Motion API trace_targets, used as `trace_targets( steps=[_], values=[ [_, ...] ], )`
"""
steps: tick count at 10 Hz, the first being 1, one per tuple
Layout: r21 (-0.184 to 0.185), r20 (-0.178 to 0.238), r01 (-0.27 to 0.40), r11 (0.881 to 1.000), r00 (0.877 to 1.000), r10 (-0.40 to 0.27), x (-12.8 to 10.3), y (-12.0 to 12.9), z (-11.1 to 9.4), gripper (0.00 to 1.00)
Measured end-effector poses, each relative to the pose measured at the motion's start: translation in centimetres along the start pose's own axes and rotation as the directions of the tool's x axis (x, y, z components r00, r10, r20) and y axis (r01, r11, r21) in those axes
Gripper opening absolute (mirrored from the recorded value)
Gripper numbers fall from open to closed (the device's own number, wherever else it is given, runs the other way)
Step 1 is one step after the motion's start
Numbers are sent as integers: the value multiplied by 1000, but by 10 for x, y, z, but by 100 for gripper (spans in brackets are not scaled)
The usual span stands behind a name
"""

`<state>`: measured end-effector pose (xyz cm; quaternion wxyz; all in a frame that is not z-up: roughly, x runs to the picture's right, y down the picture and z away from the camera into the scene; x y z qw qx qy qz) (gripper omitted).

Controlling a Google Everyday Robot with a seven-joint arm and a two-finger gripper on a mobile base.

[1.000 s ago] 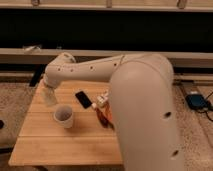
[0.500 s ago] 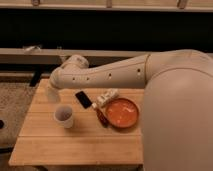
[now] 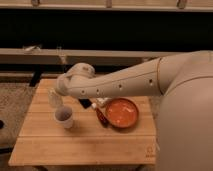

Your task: Place the white sponge in the ceramic cup

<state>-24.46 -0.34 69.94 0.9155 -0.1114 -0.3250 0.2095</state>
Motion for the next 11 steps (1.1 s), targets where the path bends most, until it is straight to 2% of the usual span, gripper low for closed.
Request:
trace_targets(
  steps=[4,11],
  values=[
    [-33,-12,-31,999,999,30,17,16,6,14],
    [-34,-49,-109,993,993,107,50,20,2,15]
  ],
)
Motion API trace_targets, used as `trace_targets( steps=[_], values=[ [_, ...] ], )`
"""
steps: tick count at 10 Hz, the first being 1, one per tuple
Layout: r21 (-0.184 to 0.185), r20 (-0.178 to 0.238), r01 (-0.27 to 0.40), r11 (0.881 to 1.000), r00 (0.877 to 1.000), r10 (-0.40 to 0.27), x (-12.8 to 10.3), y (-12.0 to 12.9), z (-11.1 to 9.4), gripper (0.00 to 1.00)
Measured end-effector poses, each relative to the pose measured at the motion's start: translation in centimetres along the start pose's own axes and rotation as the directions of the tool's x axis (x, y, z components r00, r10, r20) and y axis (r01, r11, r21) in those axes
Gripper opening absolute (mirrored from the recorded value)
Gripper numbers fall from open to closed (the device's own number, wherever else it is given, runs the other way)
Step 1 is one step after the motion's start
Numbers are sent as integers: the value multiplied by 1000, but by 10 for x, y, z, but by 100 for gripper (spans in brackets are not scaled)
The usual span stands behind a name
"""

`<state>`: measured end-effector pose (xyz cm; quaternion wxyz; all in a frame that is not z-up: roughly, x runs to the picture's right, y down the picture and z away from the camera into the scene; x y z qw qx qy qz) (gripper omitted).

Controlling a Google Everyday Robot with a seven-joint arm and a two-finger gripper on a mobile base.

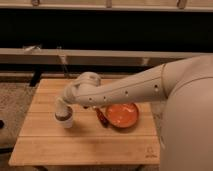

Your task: Place the white sponge in the ceramic cup

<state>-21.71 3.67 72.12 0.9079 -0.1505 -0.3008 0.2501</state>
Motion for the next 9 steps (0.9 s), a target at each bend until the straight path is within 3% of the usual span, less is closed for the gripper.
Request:
trace_targets(
  steps=[7,9],
  values=[
    [35,15,-27,999,1000,26,11,-6,-1,78],
    [33,22,-22,999,1000,21,7,-4,0,80]
  ],
)
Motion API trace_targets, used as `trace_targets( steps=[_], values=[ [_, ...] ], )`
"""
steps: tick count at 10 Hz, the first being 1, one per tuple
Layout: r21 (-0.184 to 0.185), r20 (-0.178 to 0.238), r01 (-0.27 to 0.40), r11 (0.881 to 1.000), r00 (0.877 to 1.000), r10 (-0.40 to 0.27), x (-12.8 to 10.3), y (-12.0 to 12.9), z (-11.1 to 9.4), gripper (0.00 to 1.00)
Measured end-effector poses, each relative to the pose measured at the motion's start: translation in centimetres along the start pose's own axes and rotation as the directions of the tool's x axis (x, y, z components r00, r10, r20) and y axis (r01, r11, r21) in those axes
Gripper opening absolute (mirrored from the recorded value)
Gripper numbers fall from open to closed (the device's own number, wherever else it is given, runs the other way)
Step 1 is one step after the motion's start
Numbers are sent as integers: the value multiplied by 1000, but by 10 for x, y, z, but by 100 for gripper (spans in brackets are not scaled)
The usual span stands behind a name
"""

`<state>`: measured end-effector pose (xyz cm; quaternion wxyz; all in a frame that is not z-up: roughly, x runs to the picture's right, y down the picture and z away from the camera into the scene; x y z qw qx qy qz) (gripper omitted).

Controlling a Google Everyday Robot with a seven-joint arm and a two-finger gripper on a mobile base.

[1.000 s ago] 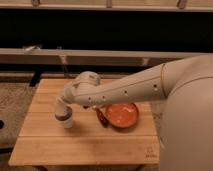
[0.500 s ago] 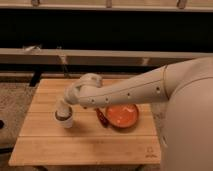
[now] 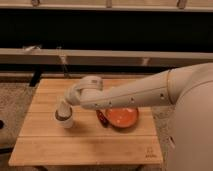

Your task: Place the white sponge in the ceramic cup

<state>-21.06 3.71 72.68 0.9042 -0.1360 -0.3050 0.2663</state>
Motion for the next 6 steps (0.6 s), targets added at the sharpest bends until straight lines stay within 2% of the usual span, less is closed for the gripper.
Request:
trace_targets(
  steps=[6],
  values=[
    [10,26,0,1000,1000,-1,-3,-3,-1,80]
  ],
)
